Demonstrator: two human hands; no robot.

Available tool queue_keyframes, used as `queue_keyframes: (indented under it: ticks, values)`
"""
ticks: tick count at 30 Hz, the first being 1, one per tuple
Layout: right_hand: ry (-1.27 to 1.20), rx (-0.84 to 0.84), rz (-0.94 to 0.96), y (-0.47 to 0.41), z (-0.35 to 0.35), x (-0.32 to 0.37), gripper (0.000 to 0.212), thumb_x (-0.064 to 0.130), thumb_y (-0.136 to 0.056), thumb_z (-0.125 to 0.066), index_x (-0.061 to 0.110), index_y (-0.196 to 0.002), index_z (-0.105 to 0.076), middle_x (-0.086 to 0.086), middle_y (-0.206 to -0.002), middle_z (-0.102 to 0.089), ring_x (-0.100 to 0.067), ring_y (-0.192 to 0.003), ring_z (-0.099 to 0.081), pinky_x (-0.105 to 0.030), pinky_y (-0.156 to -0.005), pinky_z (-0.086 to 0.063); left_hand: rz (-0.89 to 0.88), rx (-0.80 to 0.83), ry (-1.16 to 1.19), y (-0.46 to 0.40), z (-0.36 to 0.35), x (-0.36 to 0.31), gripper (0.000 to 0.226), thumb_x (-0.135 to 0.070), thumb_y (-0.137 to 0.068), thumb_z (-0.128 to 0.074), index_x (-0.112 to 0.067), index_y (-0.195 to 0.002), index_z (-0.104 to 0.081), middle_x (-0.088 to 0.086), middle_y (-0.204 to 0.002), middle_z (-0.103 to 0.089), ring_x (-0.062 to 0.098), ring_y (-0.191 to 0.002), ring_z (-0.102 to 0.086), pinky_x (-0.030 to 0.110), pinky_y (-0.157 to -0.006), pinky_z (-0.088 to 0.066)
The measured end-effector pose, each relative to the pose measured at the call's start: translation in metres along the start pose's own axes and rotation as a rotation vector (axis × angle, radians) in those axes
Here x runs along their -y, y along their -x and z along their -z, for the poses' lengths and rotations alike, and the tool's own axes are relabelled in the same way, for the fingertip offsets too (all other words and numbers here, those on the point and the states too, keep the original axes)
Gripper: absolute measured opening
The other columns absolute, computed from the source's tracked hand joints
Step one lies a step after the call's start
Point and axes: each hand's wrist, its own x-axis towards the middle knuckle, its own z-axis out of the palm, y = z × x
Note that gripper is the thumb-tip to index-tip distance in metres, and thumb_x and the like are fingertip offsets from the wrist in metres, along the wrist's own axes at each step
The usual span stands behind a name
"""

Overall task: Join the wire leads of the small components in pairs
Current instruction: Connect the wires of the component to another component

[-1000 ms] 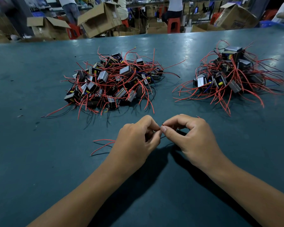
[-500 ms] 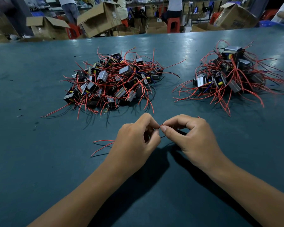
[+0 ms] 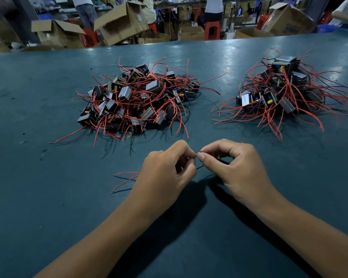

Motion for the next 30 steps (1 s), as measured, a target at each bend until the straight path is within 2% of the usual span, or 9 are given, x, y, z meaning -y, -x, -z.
queue_keyframes:
  ticks: [10,12,14,16,19,23,25,27,30]
  values:
    - [-0.024,0.000,0.002,0.0006,-0.0014,-0.0003,0.010,0.013,-0.084,-0.075,0.019,-0.077,-0.074,0.005,-0.073,-0.070,-0.004,-0.069,-0.060,-0.014,-0.068,-0.045,0.012,-0.006,0.000,0.0013,-0.0007,0.0016,0.003,-0.014,-0.085,-0.063,-0.014,-0.086,-0.065,-0.003,-0.061,-0.064,0.023,-0.056,-0.059,0.039,-0.060,-0.049]
    - [-0.024,0.001,0.003,0.0003,-0.0015,-0.0009,0.009,0.014,-0.084,-0.075,0.020,-0.077,-0.074,0.006,-0.073,-0.071,-0.004,-0.069,-0.061,-0.014,-0.068,-0.045,0.041,-0.003,0.029,0.0019,-0.0003,0.0024,0.005,-0.010,-0.088,-0.066,-0.015,-0.087,-0.065,-0.004,-0.062,-0.066,0.013,-0.052,-0.057,0.027,-0.056,-0.046]
    - [-0.020,0.000,0.002,-0.0001,-0.0011,-0.0020,0.007,0.015,-0.086,-0.075,0.020,-0.080,-0.075,0.008,-0.075,-0.072,-0.005,-0.071,-0.063,-0.015,-0.070,-0.047,0.080,0.000,0.075,0.0021,0.0009,0.0027,0.010,-0.007,-0.090,-0.067,-0.016,-0.088,-0.064,-0.005,-0.062,-0.067,0.005,-0.044,-0.048,0.011,-0.048,-0.033]
    - [-0.012,0.003,-0.002,-0.0006,-0.0004,-0.0029,0.006,0.017,-0.087,-0.074,0.021,-0.083,-0.076,0.012,-0.078,-0.073,-0.004,-0.074,-0.065,-0.014,-0.072,-0.047,0.113,0.008,0.123,0.0018,0.0024,0.0027,0.010,-0.007,-0.092,-0.067,-0.016,-0.089,-0.062,-0.005,-0.063,-0.068,0.003,-0.040,-0.044,0.007,-0.046,-0.028]
    - [0.000,0.010,-0.004,0.0003,0.0004,-0.0038,0.007,0.017,-0.087,-0.073,0.023,-0.086,-0.077,0.015,-0.080,-0.074,-0.004,-0.077,-0.066,-0.013,-0.073,-0.048,0.121,0.012,0.144,0.0020,0.0031,0.0043,0.011,-0.010,-0.093,-0.065,-0.020,-0.094,-0.062,-0.005,-0.063,-0.068,0.004,-0.043,-0.046,0.009,-0.047,-0.031]
    - [0.004,0.043,0.005,0.0013,0.0007,-0.0029,0.007,0.016,-0.086,-0.074,0.022,-0.085,-0.075,0.010,-0.078,-0.073,-0.010,-0.075,-0.066,-0.023,-0.074,-0.051,0.115,0.004,0.137,0.0015,0.0016,0.0052,0.012,-0.014,-0.094,-0.065,-0.022,-0.103,-0.064,0.001,-0.061,-0.061,0.008,-0.047,-0.046,0.017,-0.051,-0.035]
    - [0.007,0.065,0.020,0.0020,0.0009,-0.0022,0.008,0.015,-0.086,-0.075,0.022,-0.083,-0.074,0.008,-0.076,-0.071,-0.011,-0.073,-0.066,-0.026,-0.073,-0.052,0.099,-0.004,0.125,0.0013,0.0017,0.0061,0.008,-0.018,-0.093,-0.069,-0.021,-0.100,-0.067,0.003,-0.060,-0.057,0.012,-0.050,-0.046,0.020,-0.051,-0.035]
    - [0.018,0.084,0.039,0.0033,0.0013,-0.0021,0.009,0.014,-0.086,-0.075,0.022,-0.082,-0.073,0.009,-0.074,-0.070,-0.008,-0.071,-0.064,-0.024,-0.071,-0.051,0.077,0.002,0.099,0.0008,0.0018,0.0073,0.003,-0.023,-0.093,-0.070,-0.021,-0.095,-0.069,0.003,-0.059,-0.055,0.017,-0.053,-0.048,0.026,-0.052,-0.040]
    - [0.045,0.103,0.050,0.0038,0.0026,-0.0023,0.008,0.014,-0.086,-0.074,0.021,-0.083,-0.073,0.010,-0.074,-0.069,-0.004,-0.071,-0.063,-0.019,-0.070,-0.049,0.045,0.024,0.091,-0.0005,0.0032,0.0087,0.011,-0.030,-0.093,-0.064,-0.021,-0.090,-0.068,0.003,-0.061,-0.058,0.020,-0.056,-0.051,0.040,-0.058,-0.044]
